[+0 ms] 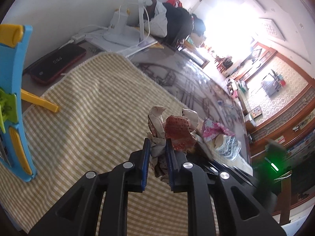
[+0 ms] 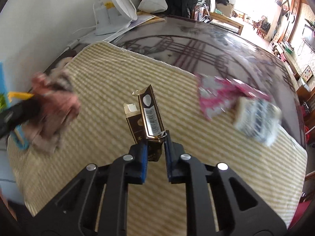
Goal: Collect trash
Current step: 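Grasp the brown cigarette box with the right tool while the left holds its paper, then carry paper and cigarette box to the red bin and open both tools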
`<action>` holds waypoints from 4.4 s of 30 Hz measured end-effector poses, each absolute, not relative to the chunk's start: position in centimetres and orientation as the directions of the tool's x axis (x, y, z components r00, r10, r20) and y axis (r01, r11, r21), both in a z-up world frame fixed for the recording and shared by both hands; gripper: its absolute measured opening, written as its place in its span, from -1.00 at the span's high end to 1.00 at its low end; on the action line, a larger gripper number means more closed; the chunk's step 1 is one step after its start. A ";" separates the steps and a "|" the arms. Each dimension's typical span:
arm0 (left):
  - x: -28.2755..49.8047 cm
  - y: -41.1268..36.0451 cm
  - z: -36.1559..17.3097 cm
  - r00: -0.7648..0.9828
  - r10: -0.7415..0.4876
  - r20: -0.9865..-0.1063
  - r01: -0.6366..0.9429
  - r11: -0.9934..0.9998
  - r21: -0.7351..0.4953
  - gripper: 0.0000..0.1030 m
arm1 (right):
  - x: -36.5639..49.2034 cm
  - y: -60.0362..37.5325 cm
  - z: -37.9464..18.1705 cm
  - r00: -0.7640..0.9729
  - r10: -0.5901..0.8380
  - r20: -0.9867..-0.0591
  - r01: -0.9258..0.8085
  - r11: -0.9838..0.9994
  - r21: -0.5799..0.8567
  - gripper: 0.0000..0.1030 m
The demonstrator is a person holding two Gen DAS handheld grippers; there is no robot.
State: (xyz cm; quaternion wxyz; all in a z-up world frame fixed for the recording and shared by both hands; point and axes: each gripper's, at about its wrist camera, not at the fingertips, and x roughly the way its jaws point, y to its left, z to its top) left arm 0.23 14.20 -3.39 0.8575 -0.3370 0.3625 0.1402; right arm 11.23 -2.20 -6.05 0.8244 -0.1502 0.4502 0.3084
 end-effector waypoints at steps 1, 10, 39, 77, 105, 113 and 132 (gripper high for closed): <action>0.5 14.0 -3.8 0.683 -0.009 -0.730 -0.489 0.737 -0.467 0.69 | 10.4 -3.8 -6.1 0.396 0.367 -0.841 -0.641 0.767 0.033 0.70; 2.7 11.0 -6.7 0.586 -0.031 -0.809 -0.483 0.788 -0.381 -0.03 | 7.8 -12.4 -8.8 0.330 0.344 -0.879 -0.546 0.829 0.120 0.50; 5.0 8.3 -8.9 0.506 0.053 -0.861 -0.473 0.851 -0.226 0.09 | 11.1 -11.6 -9.8 0.403 0.353 -0.844 -0.467 0.873 0.142 0.10; 2.4 5.9 -5.7 0.624 0.091 -0.777 -0.420 0.876 -0.235 0.10 | 10.9 -12.6 -10.4 0.390 0.355 -0.850 -0.437 0.884 0.168 -0.51; 2.6 5.6 -5.6 0.621 0.100 -0.777 -0.410 0.887 -0.214 0.09 | 9.6 -16.8 -3.7 0.533 0.382 -0.755 -0.462 0.879 0.119 0.05; 2.4 -0.9 -4.5 0.670 -0.008 -0.742 -0.255 0.937 -0.240 0.09 | 10.7 -32.2 -0.7 0.640 0.278 -0.716 -0.186 0.961 0.206 0.04; 6.7 -34.9 -0.3 0.436 -0.608 -0.663 0.420 0.789 -0.448 0.08 | 4.3 -58.4 -0.6 0.692 -0.160 -0.704 0.499 0.811 0.305 -0.77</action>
